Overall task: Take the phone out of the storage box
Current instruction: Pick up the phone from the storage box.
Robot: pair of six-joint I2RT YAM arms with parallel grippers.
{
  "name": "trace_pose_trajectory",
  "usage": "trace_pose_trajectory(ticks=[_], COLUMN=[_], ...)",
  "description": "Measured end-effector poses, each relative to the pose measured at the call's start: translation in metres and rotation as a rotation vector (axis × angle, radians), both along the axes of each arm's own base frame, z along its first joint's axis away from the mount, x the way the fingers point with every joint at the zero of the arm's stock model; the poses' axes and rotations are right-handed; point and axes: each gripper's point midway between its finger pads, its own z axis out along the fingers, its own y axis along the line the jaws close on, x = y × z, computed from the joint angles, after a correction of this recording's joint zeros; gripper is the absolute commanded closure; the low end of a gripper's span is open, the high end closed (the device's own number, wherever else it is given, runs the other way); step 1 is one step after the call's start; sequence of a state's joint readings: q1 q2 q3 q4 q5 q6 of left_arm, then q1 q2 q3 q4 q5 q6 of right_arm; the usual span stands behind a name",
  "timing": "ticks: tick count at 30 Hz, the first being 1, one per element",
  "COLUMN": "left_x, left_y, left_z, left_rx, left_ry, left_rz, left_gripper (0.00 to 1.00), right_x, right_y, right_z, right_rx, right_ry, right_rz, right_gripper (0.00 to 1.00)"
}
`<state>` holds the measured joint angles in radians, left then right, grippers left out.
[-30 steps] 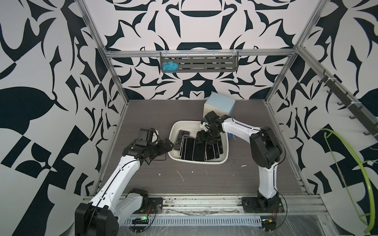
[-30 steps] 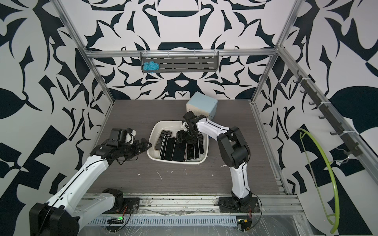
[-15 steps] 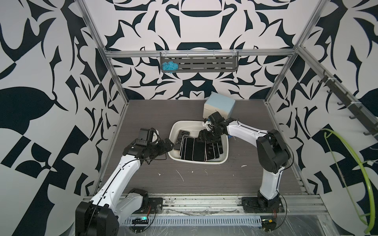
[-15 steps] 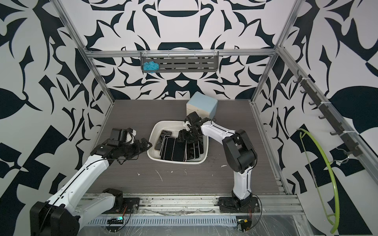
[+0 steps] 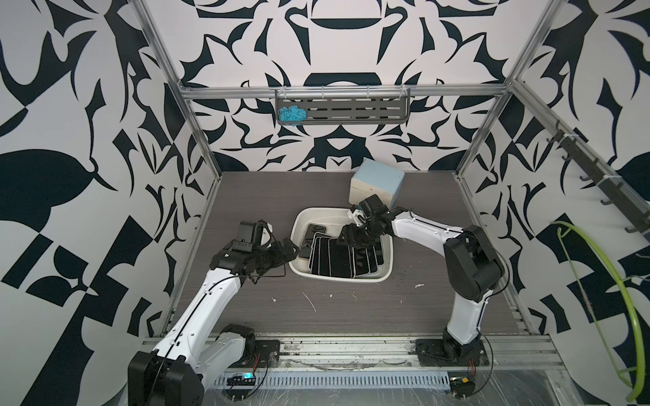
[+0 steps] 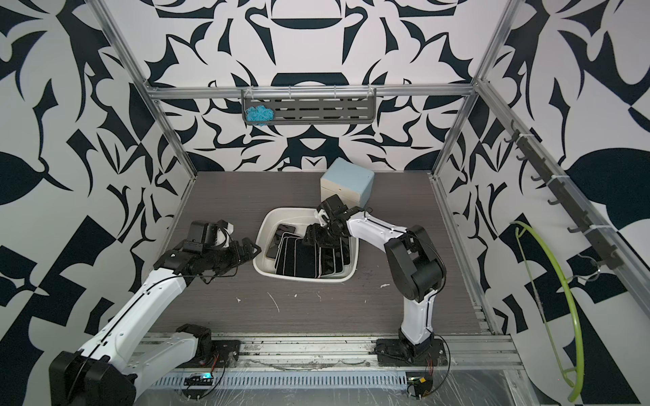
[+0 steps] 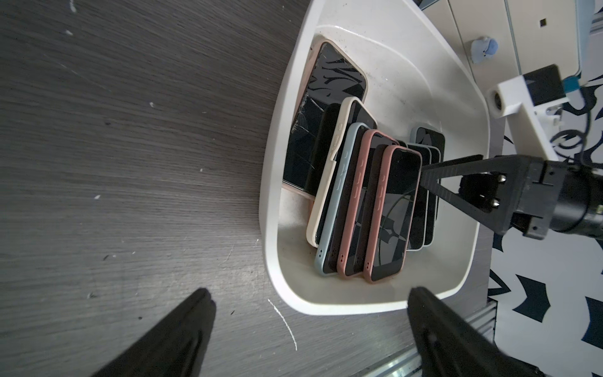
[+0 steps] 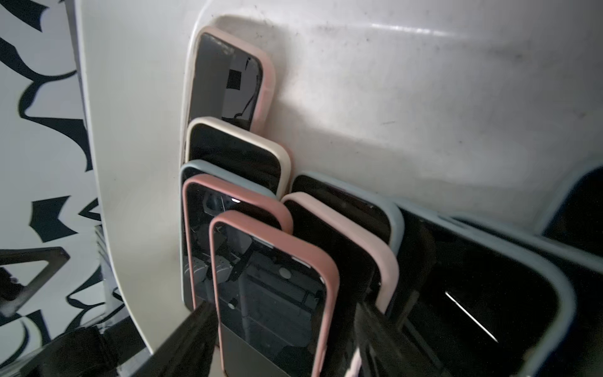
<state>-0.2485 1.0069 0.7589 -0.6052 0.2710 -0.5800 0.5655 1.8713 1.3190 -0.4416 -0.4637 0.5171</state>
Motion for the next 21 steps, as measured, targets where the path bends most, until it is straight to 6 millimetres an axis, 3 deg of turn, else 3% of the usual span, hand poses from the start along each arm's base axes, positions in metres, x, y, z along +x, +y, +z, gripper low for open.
trace_pose_trajectory(ticks=[7, 11, 18, 21], left_x=[-0.002, -0.003, -0.006, -0.009], left_y=[0.0, 0.0, 0.001, 0.002], left_z=[0.002, 0.004, 0.009, 0.003], left_rx=[0.0, -0.003, -0.007, -0.002], left_ry=[-0.007, -0.01, -0.031, -0.014], left_rz=[-0.003, -0.004, -0.004, -0.003], left_gripper=[0.01, 0.0, 0.0, 0.0], right_x=[-0.019, -0.031, -0.027, -0.027], right_y=[0.014, 0.018, 0.02, 0.023], right_z=[0.003, -0.014, -0.015, -0.016], right_rx=[-0.197, -0.279, -0.306, -0.324], right_ry=[-0.088, -0.081, -0.103, -0.11], right_rz=[0.078, 0.113, 0.111, 0.114], right_gripper=[0.13, 0.12, 0.12, 0.1])
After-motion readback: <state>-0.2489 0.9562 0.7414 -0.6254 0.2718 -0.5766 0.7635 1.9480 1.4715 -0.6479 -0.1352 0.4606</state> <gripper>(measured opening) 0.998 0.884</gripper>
